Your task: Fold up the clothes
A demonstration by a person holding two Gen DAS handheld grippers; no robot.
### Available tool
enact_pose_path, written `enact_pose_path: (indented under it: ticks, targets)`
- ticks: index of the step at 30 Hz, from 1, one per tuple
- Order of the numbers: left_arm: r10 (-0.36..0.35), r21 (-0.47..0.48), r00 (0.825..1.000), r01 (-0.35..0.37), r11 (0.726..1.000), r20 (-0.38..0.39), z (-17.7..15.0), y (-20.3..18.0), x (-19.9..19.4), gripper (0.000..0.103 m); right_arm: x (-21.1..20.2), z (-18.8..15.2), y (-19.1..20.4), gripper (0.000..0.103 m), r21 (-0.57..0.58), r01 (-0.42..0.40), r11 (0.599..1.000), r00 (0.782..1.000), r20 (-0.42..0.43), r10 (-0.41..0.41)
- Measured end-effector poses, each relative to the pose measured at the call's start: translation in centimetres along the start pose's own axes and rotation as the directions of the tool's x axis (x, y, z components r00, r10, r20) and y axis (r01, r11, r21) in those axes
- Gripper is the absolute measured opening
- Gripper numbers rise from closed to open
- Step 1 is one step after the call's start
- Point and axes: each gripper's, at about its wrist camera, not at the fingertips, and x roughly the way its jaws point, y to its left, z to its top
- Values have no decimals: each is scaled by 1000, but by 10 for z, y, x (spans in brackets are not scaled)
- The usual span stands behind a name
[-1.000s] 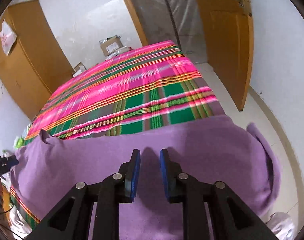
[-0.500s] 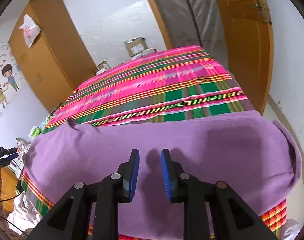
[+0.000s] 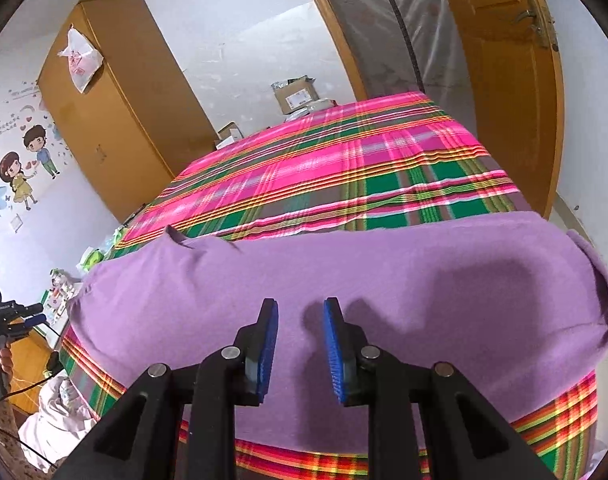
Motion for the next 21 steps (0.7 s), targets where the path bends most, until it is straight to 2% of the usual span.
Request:
enact_pose_path:
  ticks: [14,21]
  targets:
    - [-2,0,1000,2,1000,8,-12,21,9,38,11,-11,27,24,-21,-35,999,999,-22,34]
    - [-28,2,999,28,1000,19,-14,26,5,38,10,-14,43,24,-35,-47,998,999,-13,46]
